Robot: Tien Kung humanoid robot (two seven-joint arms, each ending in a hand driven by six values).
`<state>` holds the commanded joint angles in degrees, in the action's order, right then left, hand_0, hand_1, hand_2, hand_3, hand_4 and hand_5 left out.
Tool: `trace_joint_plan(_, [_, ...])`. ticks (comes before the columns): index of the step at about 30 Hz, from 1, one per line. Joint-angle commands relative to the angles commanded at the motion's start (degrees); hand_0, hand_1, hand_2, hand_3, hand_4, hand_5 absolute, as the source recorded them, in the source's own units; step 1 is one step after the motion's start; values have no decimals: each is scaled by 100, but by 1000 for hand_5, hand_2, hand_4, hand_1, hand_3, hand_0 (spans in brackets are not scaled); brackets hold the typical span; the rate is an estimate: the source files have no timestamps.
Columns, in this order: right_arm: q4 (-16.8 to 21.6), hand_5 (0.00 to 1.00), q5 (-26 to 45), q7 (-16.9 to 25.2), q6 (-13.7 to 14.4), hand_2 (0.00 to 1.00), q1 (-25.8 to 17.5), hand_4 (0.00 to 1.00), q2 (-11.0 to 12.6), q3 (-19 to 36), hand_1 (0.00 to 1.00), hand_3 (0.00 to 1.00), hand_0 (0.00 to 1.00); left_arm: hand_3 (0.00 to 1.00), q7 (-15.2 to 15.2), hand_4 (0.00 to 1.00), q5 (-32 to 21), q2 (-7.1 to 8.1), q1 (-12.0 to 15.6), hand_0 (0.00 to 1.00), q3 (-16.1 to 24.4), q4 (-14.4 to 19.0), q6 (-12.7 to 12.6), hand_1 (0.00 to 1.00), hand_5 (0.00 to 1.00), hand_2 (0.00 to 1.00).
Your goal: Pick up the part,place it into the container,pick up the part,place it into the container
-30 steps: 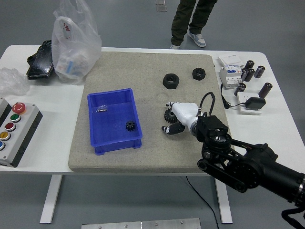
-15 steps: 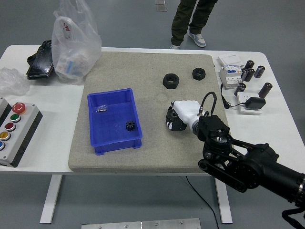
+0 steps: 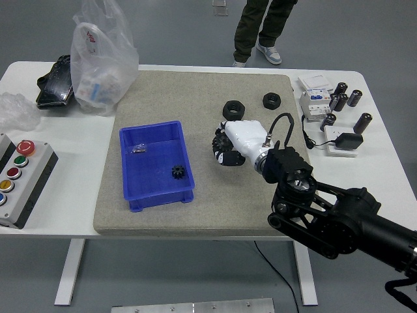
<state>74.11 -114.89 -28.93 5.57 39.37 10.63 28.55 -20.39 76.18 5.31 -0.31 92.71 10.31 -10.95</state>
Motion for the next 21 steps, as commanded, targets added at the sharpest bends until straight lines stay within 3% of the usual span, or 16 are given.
trace_joint_plan(7, [467, 82, 84, 196, 85, 274, 303, 84, -84, -413, 438, 398, 252, 867, -15, 842, -14, -2, 13, 843, -10, 0, -3, 776, 498, 785])
trace_joint_plan(12, [574, 82, 105, 239, 49, 274, 614, 84, -149, -896, 438, 398, 252, 867, -16, 842, -13, 7, 3, 843, -7, 0, -3, 776, 498, 785])
trace_joint_plan(21, [645, 72, 92, 364, 82, 269, 846, 88, -237, -1208, 428, 401, 245, 867, -27, 840, -14, 5, 9, 842, -6, 0, -6, 776, 496, 786])
